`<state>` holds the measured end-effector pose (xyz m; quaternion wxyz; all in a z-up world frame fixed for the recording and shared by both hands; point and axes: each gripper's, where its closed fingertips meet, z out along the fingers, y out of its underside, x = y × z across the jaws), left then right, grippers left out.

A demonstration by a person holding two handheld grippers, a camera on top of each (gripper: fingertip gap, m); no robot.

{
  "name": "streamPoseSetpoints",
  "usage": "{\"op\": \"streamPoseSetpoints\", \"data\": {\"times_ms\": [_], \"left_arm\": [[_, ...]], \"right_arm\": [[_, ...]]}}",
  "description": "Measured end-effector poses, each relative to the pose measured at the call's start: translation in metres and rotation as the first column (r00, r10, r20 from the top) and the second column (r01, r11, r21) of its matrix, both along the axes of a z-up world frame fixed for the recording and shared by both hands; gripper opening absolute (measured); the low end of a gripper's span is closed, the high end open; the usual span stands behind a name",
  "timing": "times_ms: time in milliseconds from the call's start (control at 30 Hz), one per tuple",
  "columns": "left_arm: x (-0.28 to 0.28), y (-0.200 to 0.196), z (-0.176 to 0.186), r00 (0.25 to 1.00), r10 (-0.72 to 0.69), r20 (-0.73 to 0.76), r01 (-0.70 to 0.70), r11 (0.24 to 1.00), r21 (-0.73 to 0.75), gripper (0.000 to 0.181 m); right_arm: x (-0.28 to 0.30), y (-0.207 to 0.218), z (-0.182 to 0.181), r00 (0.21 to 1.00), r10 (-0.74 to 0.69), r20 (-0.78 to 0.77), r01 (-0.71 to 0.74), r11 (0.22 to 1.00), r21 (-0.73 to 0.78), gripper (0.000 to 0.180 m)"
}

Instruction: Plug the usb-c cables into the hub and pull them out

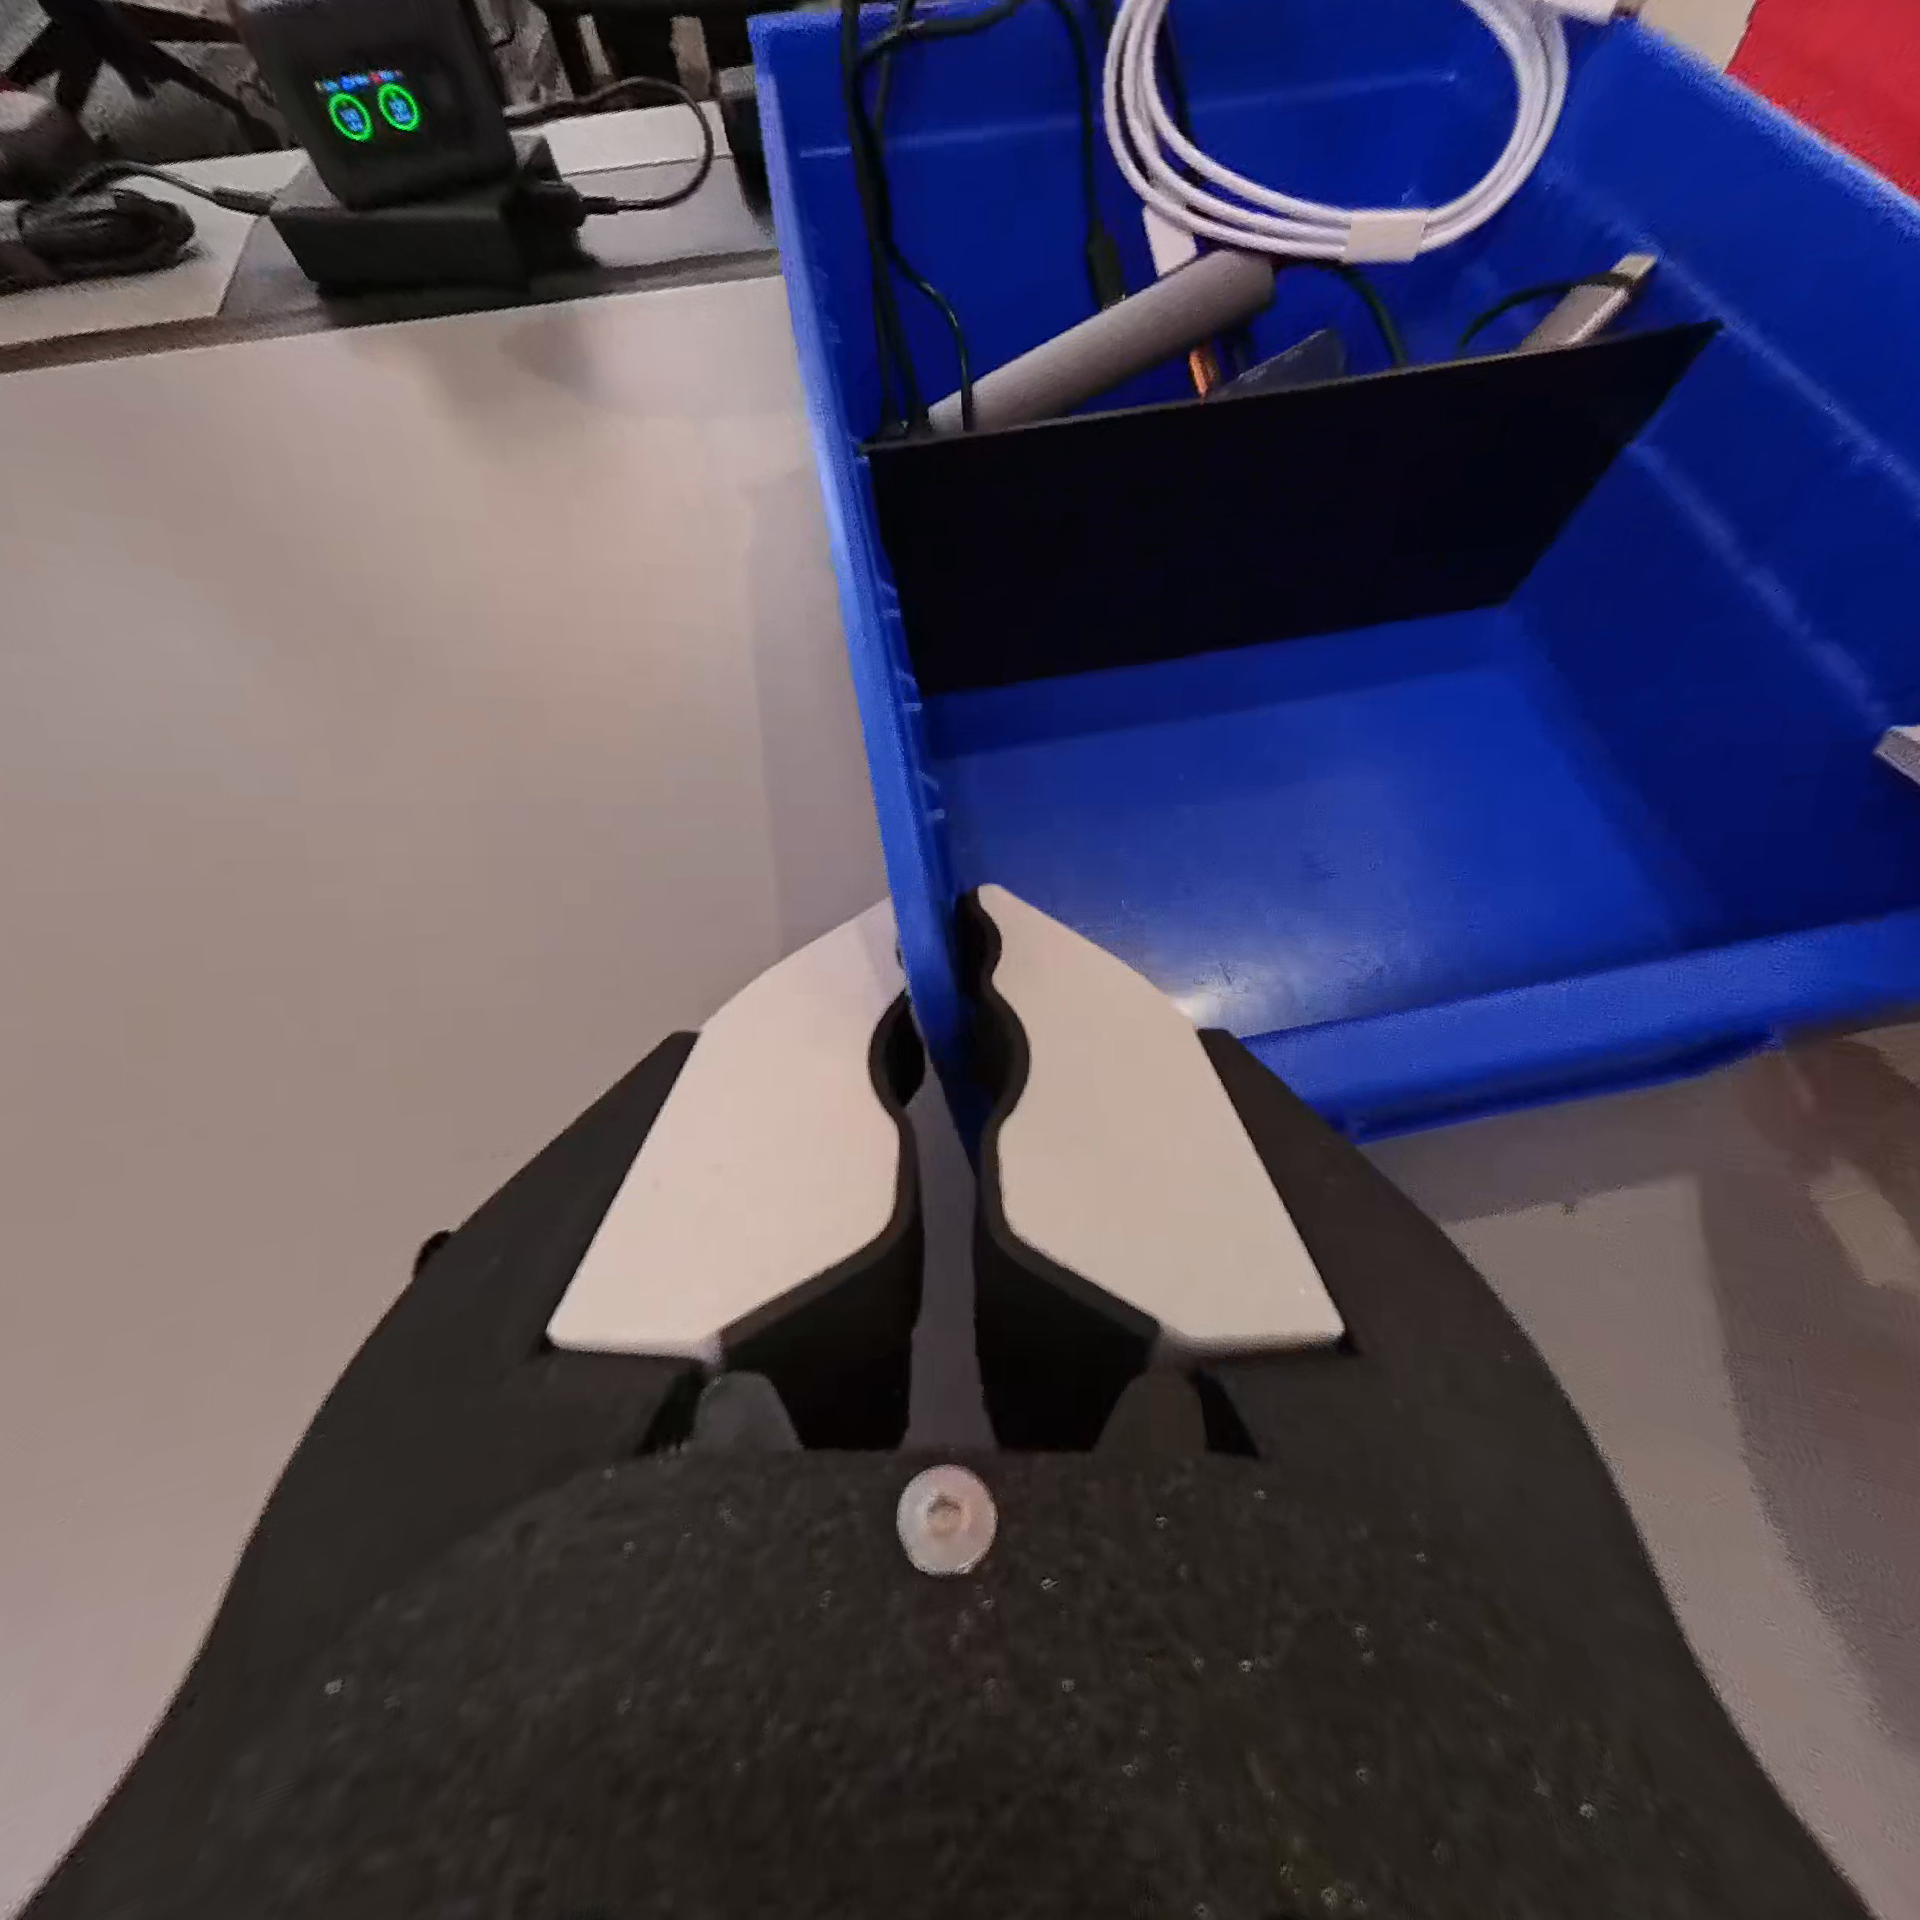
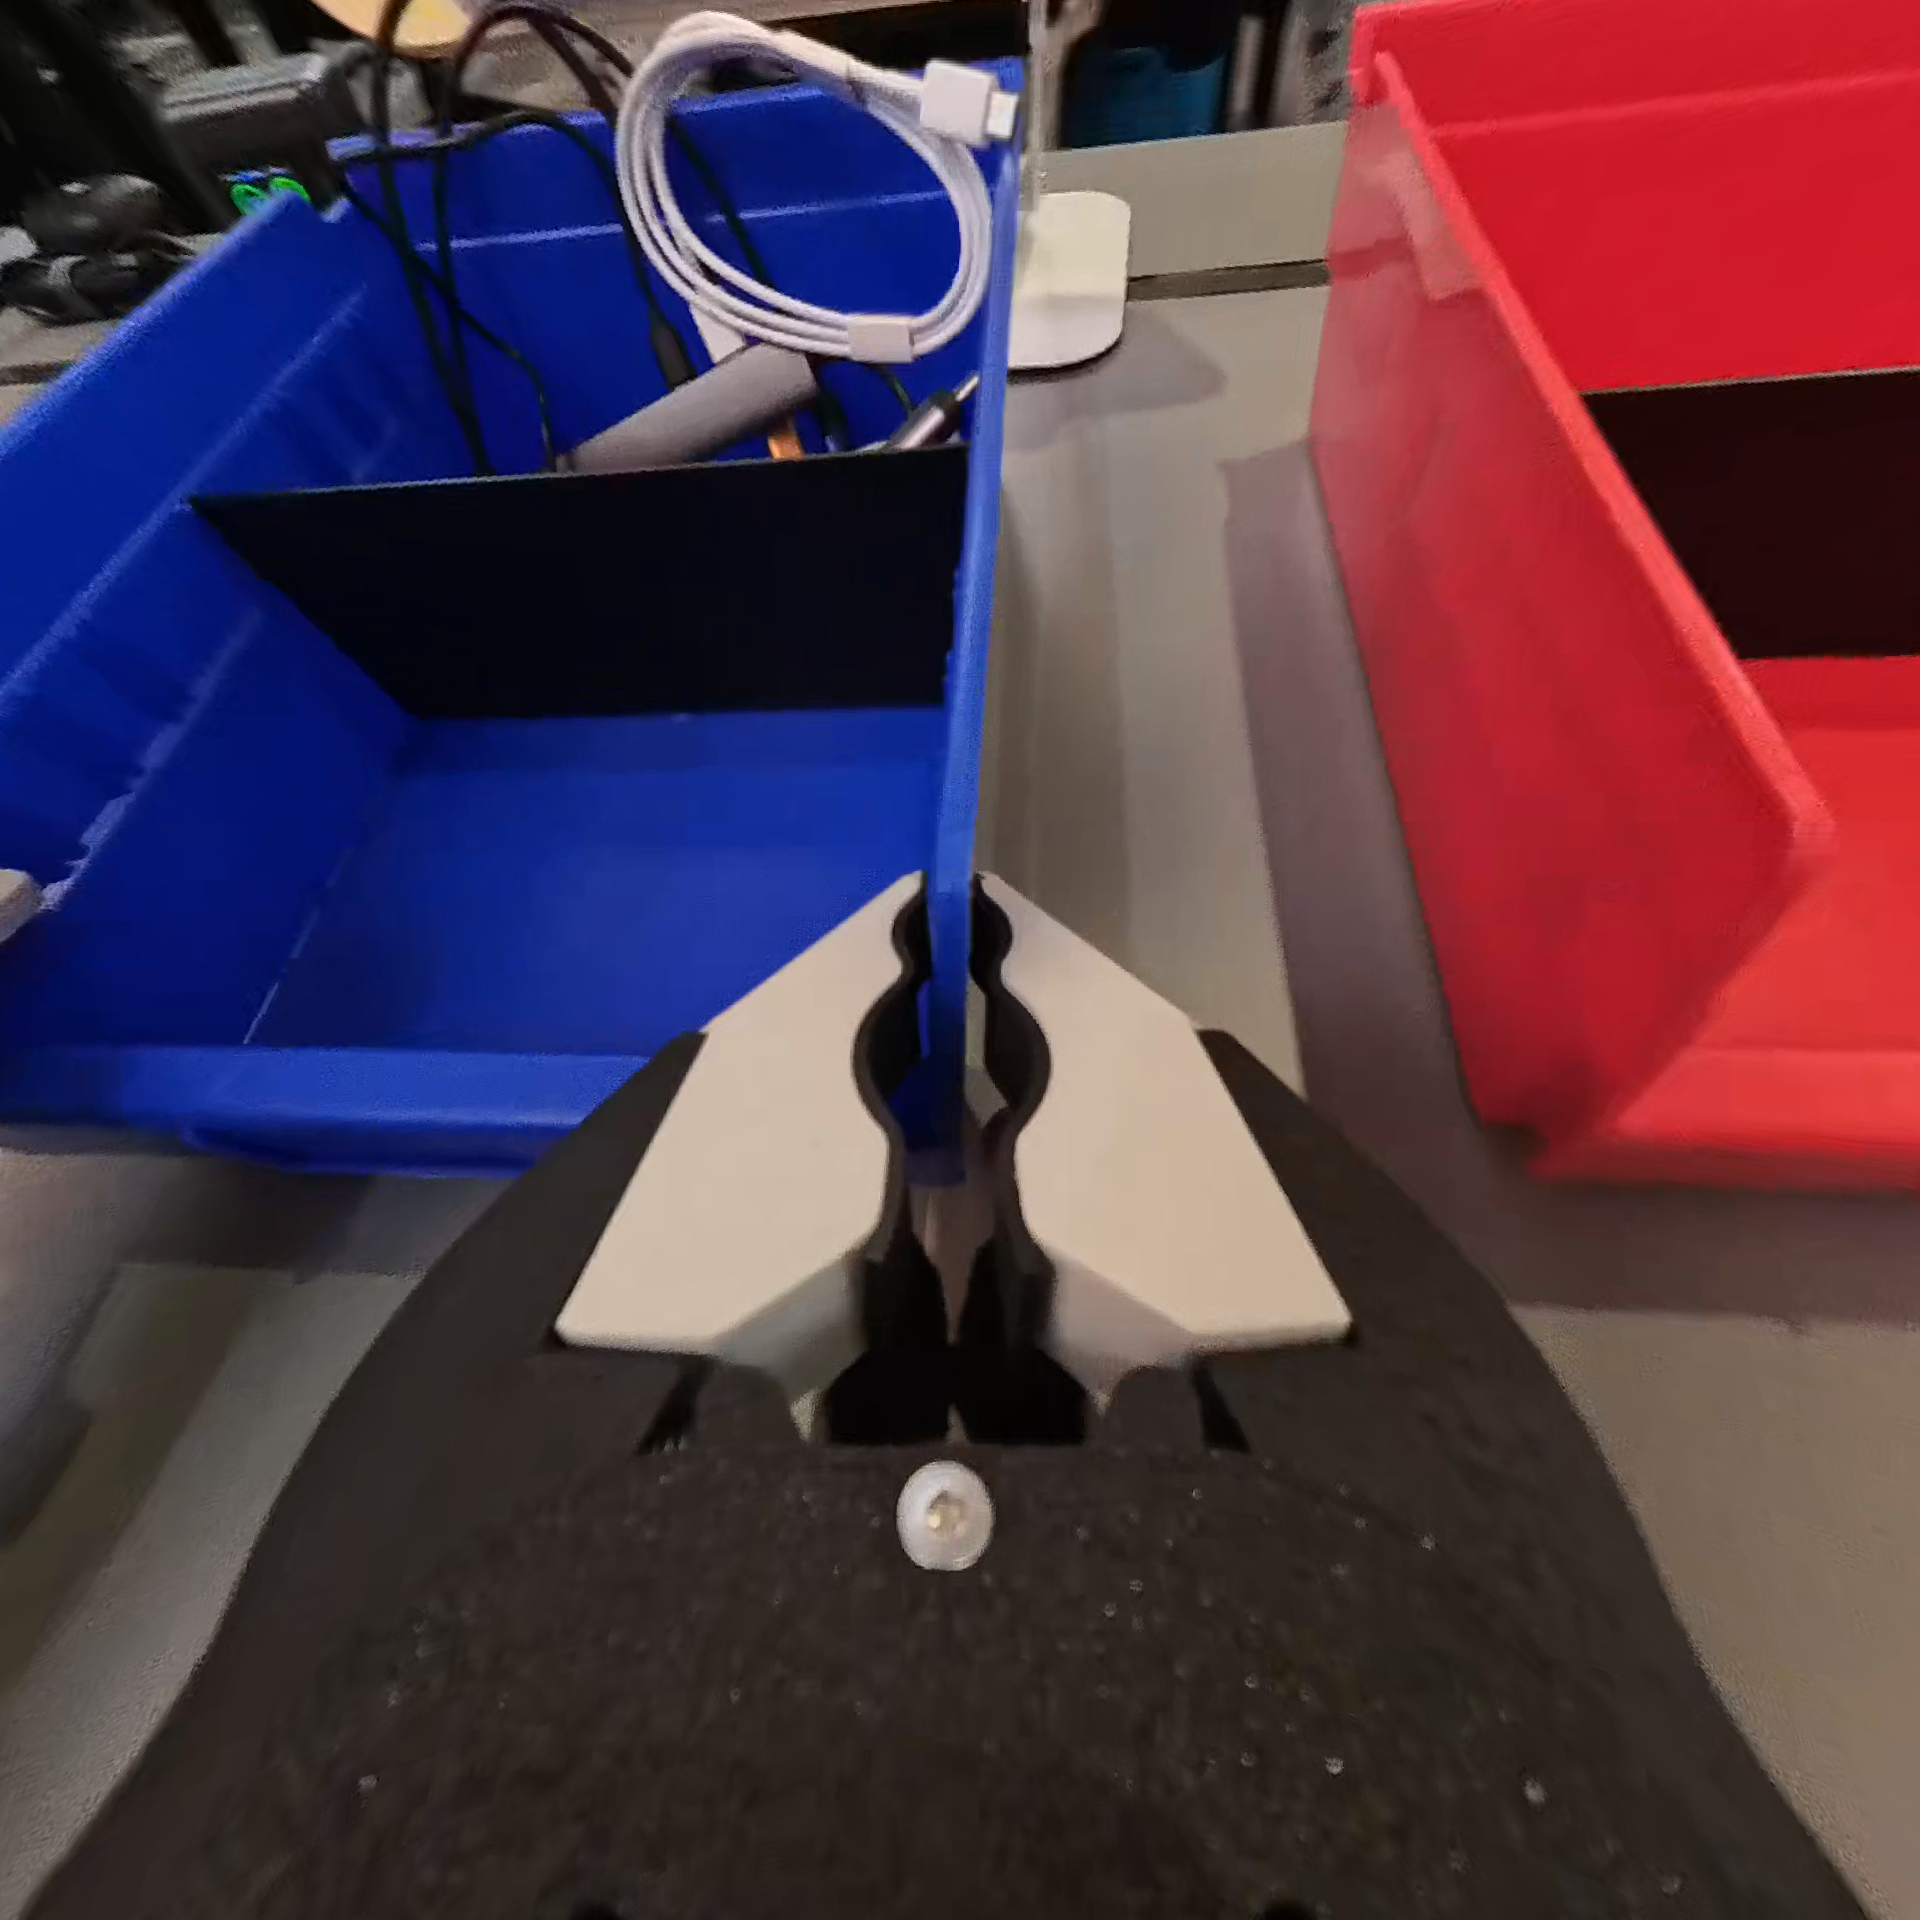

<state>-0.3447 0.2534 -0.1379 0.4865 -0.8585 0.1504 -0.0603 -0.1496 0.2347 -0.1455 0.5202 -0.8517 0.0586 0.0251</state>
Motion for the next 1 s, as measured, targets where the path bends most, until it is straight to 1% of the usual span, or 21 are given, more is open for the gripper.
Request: {"op": "streamPoseSetpoints", "data": {"times_ms": [67,100,200,333,400,467,567,600,633,700,767,833,867,900,933,967,1000], "left_arm": [[-0.012,-0.003,0.004,0.999,-0.018,0.029,0.018,1.000,0.005,0.003],[-0.022,-0.003,0.007,0.999,-0.015,0.046,0.015,1.000,0.005,0.003],[-0.066,0.006,0.019,0.998,0.023,0.059,-0.026,0.998,0.051,0.002],[-0.147,0.028,0.033,0.992,0.109,0.065,-0.115,0.987,0.110,0.001],[-0.189,0.037,0.035,0.983,0.167,0.074,-0.175,0.978,0.117,0.002],[-0.221,0.043,0.032,0.983,0.180,0.041,-0.184,0.976,0.119,0.002],[-0.246,0.053,0.017,0.988,0.146,0.044,-0.149,0.987,0.065,0.003],[-0.252,0.056,0.007,0.991,0.129,0.039,-0.130,0.991,0.030,0.003],[-0.256,0.058,0.002,0.992,0.119,0.053,-0.120,0.992,0.029,0.002],[-0.260,0.062,0.002,0.982,0.112,0.152,-0.119,0.992,0.036,0.004],[-0.266,0.064,0.002,0.971,0.149,0.189,-0.153,0.988,0.010,0.003],[-0.272,0.063,0.005,0.964,0.191,0.186,-0.196,0.981,0.007,0.011],[-0.274,0.061,0.009,0.962,0.210,0.176,-0.217,0.976,0.021,0.014],[-0.276,0.056,0.014,0.962,0.220,0.165,-0.229,0.973,0.036,0.014],[-0.279,0.050,0.018,0.961,0.233,0.151,-0.242,0.969,0.044,0.016],[-0.283,0.044,0.019,0.955,0.259,0.143,-0.268,0.963,0.042,0.020],[-0.287,0.038,0.019,0.947,0.287,0.148,-0.294,0.955,0.029,0.024]], "right_arm": [[-0.010,-0.006,0.008,0.998,-0.049,0.041,0.049,0.999,0.018,0.003],[-0.017,-0.008,0.015,0.995,-0.067,0.071,0.063,0.997,0.051,0.001],[-0.059,-0.004,0.029,0.991,-0.072,0.115,0.057,0.990,0.125,0.001],[-0.138,0.023,0.034,0.992,0.016,0.128,-0.039,0.983,0.182,0.003],[-0.181,0.039,0.030,0.988,0.082,0.132,-0.104,0.980,0.170,0.003],[-0.215,0.053,0.022,0.984,0.135,0.116,-0.149,0.981,0.128,0.004],[-0.247,0.063,0.005,0.978,0.183,0.098,-0.188,0.981,0.046,0.004],[-0.251,0.064,0.004,0.980,0.177,0.092,-0.183,0.981,0.059,0.004],[-0.257,0.064,0.006,0.976,0.199,0.085,-0.206,0.975,0.084,0.006],[-0.264,0.060,0.005,0.966,0.250,0.058,-0.254,0.963,0.086,0.010],[-0.276,0.054,0.006,0.926,0.377,-0.021,-0.374,0.923,0.084,0.018],[-0.280,0.039,0.016,0.832,0.548,-0.082,-0.541,0.836,0.094,0.029],[-0.275,0.028,0.027,0.773,0.630,-0.080,-0.619,0.776,0.125,0.030],[-0.263,0.018,0.039,0.726,0.685,-0.060,-0.670,0.724,0.165,0.037],[-0.244,0.009,0.051,0.697,0.717,-0.025,-0.700,0.687,0.196,0.044],[-0.222,0.000,0.060,0.678,0.735,0.009,-0.719,0.660,0.219,0.046],[-0.196,-0.007,0.068,0.675,0.737,0.034,-0.723,0.651,0.231,0.050]]}}
